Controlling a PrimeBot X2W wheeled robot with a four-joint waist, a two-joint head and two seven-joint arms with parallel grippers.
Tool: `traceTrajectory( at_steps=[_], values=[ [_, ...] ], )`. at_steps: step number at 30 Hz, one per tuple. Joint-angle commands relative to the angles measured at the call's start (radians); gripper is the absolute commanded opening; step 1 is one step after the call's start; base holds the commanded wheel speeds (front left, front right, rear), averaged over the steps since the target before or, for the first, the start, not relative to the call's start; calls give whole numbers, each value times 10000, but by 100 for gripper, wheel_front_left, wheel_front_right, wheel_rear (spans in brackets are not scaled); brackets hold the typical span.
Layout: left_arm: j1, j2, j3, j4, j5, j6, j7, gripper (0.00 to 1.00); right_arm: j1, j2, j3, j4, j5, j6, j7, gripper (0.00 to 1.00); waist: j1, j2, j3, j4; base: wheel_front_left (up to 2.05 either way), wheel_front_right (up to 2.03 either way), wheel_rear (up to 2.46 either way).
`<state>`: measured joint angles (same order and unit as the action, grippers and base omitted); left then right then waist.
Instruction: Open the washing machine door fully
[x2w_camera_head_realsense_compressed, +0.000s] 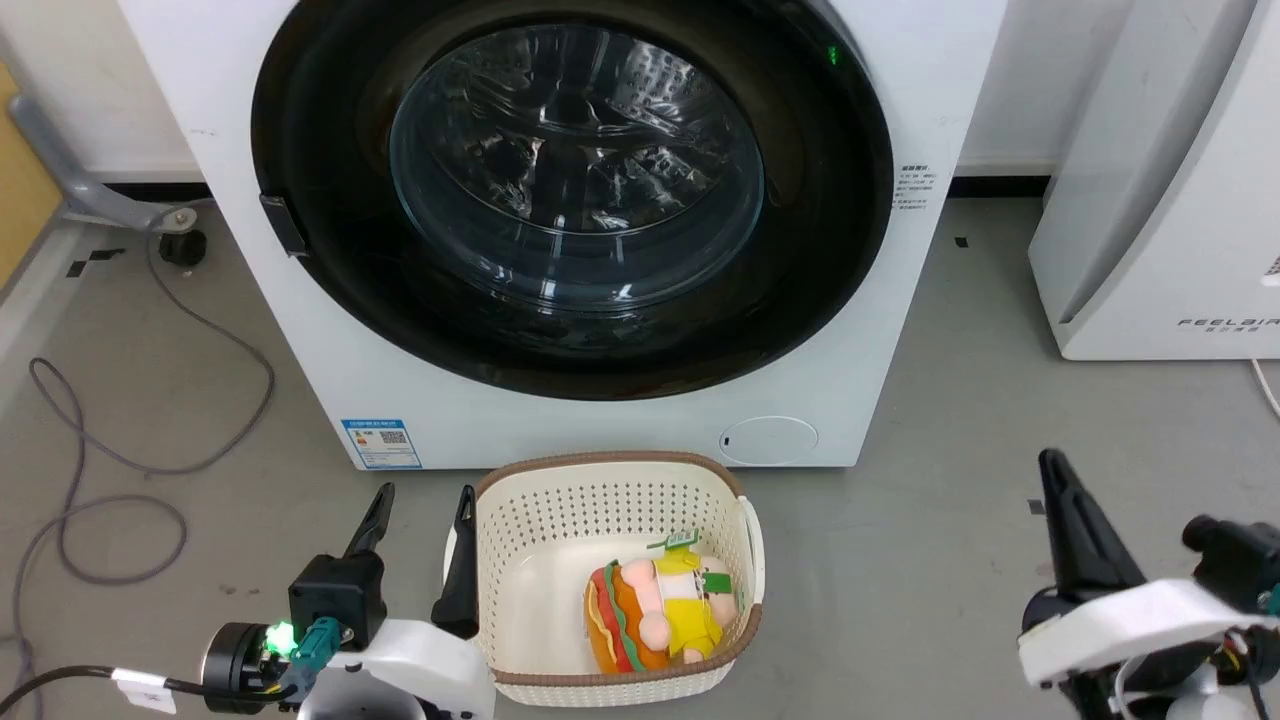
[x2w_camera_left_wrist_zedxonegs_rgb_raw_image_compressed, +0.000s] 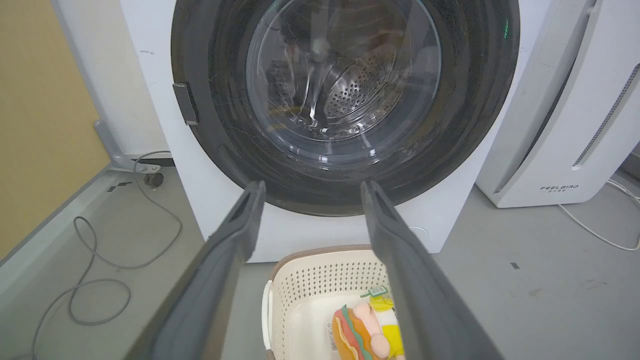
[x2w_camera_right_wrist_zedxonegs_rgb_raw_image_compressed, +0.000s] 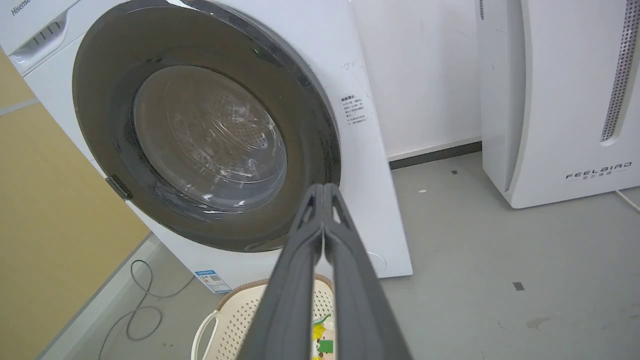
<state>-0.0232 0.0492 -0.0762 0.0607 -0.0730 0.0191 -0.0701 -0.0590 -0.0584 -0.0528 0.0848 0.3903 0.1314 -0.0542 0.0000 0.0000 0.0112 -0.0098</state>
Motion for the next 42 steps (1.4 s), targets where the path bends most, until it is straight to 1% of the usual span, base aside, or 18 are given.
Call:
traceTrajectory(
  at_steps=[1,11,15,21,30,42],
  values=[
    [-182,7,-39,41,-88,72,-95,100,-212,-84,-68,83,277,-1,-13,0,0,0,47,-8,0,0,0],
    [-476,7,-233,72,-251,153,-303,100,-1369,-464,-298,758,1427,-2,15,0,0,0,487,-22,0,0,0],
    [-586,8,-324,68,-329,210,-387,100,-1844,-563,-387,896,2050,-2,160,0,0,0,670,-26,0,0,0],
    [-789,8,-429,77,-405,268,-513,100,-2724,-879,-484,1157,2852,-2,414,0,0,0,980,-50,0,0,0],
    [-1181,8,-615,117,-512,317,-701,100,-4425,-1434,-554,2015,3817,-3,770,0,0,0,1439,-53,0,0,0],
    [-1596,9,-827,134,-674,410,-951,100,-7134,-1865,-425,3478,5094,-4,1606,0,0,0,2033,-89,0,0,0]
  ],
)
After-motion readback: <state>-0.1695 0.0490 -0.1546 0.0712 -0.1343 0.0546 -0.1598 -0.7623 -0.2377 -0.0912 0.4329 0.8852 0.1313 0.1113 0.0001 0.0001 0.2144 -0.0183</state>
